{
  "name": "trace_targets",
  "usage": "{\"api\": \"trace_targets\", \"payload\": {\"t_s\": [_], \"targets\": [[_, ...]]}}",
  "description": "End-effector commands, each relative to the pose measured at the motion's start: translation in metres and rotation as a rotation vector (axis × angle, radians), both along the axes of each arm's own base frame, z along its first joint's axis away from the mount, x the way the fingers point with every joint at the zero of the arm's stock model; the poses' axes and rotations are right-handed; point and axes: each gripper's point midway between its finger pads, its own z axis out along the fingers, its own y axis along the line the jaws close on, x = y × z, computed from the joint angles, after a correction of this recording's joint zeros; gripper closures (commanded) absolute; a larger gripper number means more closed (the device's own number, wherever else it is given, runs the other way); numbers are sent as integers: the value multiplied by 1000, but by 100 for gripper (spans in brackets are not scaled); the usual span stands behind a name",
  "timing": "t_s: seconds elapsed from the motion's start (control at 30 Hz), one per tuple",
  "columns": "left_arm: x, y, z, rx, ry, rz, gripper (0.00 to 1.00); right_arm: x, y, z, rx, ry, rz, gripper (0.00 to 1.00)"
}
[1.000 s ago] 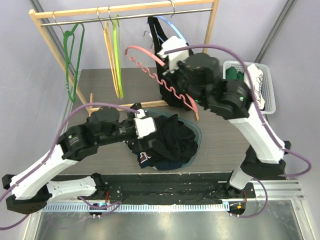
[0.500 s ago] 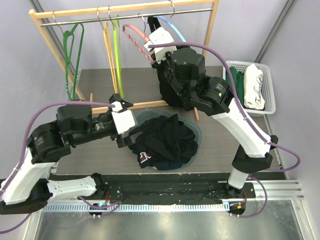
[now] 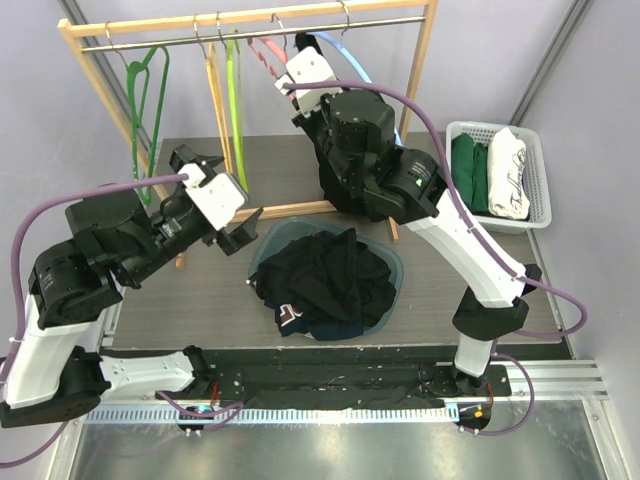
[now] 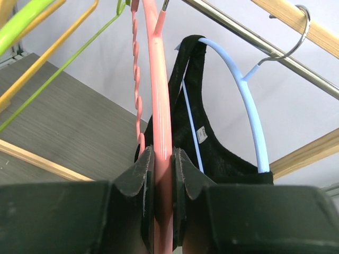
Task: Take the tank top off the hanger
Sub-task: Place the hanger at the clothesline.
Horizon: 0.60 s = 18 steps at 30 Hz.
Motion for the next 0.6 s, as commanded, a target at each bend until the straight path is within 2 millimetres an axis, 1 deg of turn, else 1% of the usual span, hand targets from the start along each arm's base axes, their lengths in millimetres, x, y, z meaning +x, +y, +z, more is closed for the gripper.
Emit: {"api": "trace_targets", "payload": {"t_s": [0.0,0.17,0.2,0.3,0.33,0.4,0.43,0.5,0.57], "targets": [[6,12,30,-89,-52,75,0,2,-22,48,148,-100,-20,99],[3,12,26,-86,-36,54,0,14,-30,54,181,-113,-22,99],[3,12,26,-84,-38,52,0,16,-26,53,181,-112,-8,99],[3,10,29,-88,-42,41,0,26,-25,52,196,-109,-4,99],[3,10,30,-93,-39,40,0,30,-22,47,196,-101,0,99],[2,8,30,-102,-33,30,0,37,-23,45,217,-93,2,99],[2,8,30,-101,-32,28,0,42,-20,41,218,-85,5,99],[1,8,30,-103,-32,24,0,49,-22,36,222,-72,-1,99],[1,10,30,-105,-32,30,0,54,-18,30,226,-58,9,99]]}}
